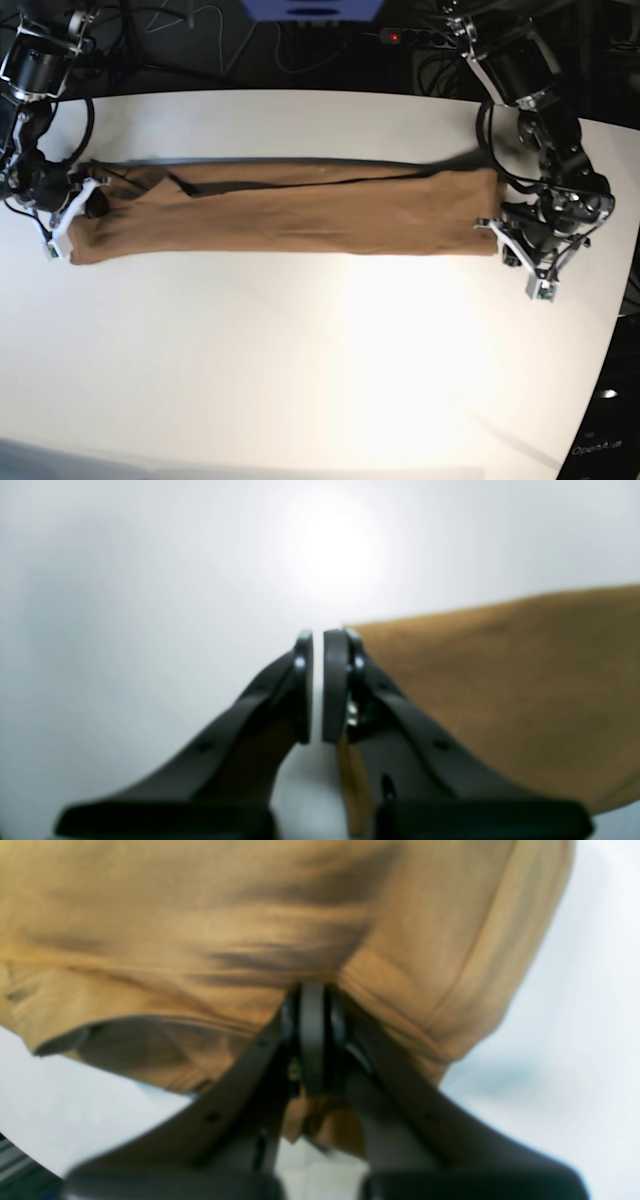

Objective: Fold the T-shirt properly
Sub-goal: 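Open the left gripper and lift it from the strip end, then lower the left gripper onto the strip's hem end and pinch it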

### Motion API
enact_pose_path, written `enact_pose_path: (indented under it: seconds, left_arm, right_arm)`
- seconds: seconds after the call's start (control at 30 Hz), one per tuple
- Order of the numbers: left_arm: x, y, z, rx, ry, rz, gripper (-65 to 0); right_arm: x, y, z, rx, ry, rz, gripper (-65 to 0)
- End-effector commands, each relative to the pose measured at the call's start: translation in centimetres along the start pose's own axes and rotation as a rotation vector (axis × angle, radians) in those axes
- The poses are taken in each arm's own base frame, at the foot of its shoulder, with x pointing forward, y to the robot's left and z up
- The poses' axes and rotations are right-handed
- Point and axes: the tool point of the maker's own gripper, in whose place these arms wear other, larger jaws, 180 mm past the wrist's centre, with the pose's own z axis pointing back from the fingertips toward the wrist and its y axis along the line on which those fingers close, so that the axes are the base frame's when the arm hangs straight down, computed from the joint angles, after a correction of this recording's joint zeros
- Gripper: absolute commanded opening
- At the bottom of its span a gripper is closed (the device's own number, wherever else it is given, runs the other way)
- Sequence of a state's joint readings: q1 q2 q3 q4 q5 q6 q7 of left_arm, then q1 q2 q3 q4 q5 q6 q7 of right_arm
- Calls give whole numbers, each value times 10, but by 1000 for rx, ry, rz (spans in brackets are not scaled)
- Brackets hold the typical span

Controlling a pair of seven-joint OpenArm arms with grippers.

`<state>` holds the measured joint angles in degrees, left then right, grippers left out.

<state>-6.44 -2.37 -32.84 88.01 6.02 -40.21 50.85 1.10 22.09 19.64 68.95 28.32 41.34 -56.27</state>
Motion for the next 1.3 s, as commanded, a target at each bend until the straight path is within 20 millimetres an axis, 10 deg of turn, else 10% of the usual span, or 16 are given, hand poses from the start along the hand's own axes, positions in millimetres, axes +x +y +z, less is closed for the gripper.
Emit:
enact_pose_path:
  seconds: [0.0, 0.27, 0.47, 1.27]
  left_arm:
    - [25, 7, 8, 22, -73, -9, -608]
    - [18, 12, 25, 74, 12, -37, -590]
    - [-26, 36, 37, 122, 151, -19, -366]
    - [-58, 55, 47, 102, 261, 169, -362]
  right_arm:
    - [-35, -18, 4, -84, 174, 15, -641]
    - [-35, -18, 4, -83, 172, 15, -641]
    - [-36, -11, 0, -68, 171, 10, -640]
    - [-38, -2, -6, -49, 170, 4, -637]
